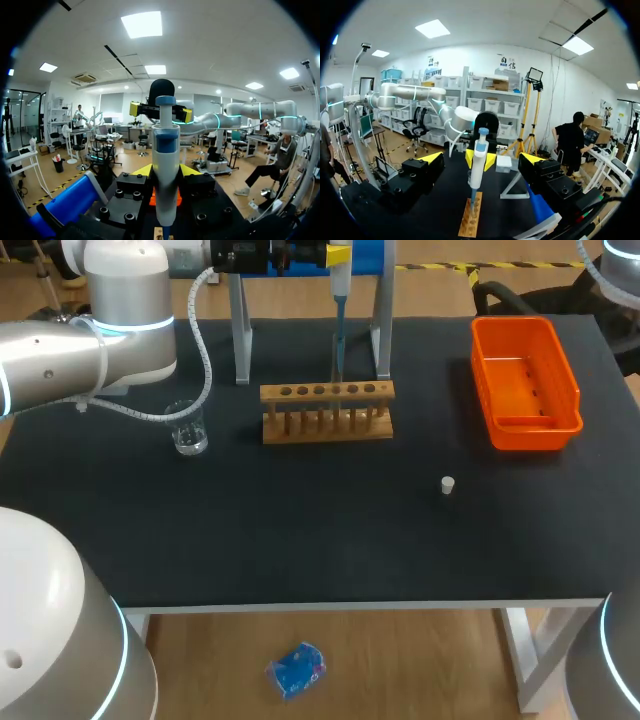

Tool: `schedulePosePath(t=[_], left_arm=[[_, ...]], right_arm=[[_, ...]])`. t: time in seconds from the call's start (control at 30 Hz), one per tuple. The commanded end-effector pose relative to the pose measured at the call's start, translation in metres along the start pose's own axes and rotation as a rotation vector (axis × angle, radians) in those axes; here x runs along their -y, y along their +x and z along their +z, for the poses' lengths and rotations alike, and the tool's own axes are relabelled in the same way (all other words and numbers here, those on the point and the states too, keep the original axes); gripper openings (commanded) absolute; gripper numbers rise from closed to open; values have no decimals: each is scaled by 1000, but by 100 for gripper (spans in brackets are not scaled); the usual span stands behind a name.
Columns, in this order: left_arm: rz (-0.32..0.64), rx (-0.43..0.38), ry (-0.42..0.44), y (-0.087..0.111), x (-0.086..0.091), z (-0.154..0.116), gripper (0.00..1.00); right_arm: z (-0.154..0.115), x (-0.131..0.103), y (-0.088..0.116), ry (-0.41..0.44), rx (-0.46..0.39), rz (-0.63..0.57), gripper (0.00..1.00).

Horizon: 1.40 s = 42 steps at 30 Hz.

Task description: Invert the test tube, pick up the pipette, mount the tip to pipette, aspirate from beaker and dispense into the tube, eject the tip, return the pipette, and cap with the stopper.

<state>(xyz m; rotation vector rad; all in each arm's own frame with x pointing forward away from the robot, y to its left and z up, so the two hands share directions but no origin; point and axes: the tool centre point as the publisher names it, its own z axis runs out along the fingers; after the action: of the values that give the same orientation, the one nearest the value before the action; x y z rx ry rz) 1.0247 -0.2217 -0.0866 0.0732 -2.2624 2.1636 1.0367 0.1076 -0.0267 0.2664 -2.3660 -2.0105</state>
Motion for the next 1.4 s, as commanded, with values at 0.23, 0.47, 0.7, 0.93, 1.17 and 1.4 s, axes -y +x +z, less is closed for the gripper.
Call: schedulePosePath(t=[0.23, 0.47, 0.7, 0.93, 1.17, 1.4], left_arm=[[0, 2, 0, 1, 0, 1, 0], [0, 2, 0, 1, 0, 1, 0], [0, 2, 0, 1, 0, 1, 0], [0, 2, 0, 1, 0, 1, 0], [0, 2, 0, 1, 0, 1, 0], [0, 2, 0, 1, 0, 1, 0]], right_arm=[[19, -24, -11, -128, -40, 10, 8], [33, -42, -12, -204, -78, 56, 0], [50, -57, -15, -188, -115, 65, 0], [68, -59, -21, -174, -138, 94, 0], [82, -57, -25, -176, -167, 109, 0], [89, -54, -24, -171, -186, 119, 0]])
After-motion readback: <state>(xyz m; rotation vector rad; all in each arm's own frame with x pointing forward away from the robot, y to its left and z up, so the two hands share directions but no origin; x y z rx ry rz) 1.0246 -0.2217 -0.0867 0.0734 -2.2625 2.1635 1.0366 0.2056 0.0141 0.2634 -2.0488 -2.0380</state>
